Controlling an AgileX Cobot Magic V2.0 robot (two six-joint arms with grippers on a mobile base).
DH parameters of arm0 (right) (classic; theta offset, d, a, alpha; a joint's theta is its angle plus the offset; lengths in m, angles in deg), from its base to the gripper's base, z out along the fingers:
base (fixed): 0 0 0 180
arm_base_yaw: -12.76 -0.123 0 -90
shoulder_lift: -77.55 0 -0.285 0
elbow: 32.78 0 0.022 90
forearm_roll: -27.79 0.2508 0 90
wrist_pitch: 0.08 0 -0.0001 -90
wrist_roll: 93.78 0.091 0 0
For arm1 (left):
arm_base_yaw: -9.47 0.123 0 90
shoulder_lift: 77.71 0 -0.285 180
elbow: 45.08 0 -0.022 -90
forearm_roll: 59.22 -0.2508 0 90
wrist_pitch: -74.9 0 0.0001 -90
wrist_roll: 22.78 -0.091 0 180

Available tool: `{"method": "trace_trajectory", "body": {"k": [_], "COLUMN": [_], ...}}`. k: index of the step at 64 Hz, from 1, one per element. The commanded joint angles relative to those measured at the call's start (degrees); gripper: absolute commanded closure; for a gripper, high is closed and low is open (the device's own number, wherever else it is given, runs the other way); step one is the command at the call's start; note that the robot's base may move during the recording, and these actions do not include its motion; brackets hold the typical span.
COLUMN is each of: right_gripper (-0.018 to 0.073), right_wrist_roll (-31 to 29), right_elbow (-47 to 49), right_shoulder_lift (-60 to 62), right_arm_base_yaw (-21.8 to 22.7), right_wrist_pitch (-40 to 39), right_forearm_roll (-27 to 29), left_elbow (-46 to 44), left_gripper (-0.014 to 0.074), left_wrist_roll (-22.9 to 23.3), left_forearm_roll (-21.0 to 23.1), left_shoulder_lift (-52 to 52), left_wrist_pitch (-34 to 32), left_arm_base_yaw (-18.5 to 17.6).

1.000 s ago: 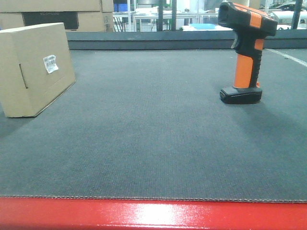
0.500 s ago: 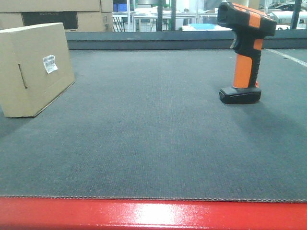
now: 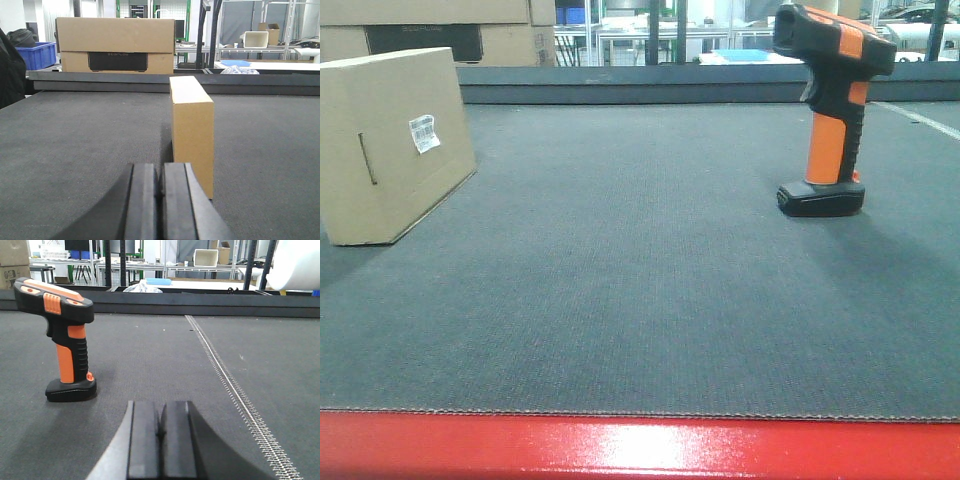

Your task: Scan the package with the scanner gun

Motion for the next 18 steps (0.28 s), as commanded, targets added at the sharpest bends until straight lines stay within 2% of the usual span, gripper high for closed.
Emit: {"method": "trace_trajectory", "body": {"k": [1, 18], "right_gripper": [0.0727, 0.0727], "right_wrist_roll": [-0.4, -0.4], "right_elbow": [-0.2, -0.2], "right_shoulder_lift": [0.2, 0.2], "right_arm_base_yaw": [-0.2, -0.2], "right_wrist_pitch": [-0.7, -0.7], "right_forearm_roll": [-0.3, -0.3], "left_elbow": [-0.1, -0.1], "left_gripper": [0.0707, 0.0707], "left_wrist_roll": [0.1, 0.1], "left_forearm_roll": [0.0, 0.0], "left_shoulder_lift": [0.2, 0.2], "left_wrist_pitch": [-1.1, -1.1], "left_arm_base_yaw": [-0.3, -0.3]}}
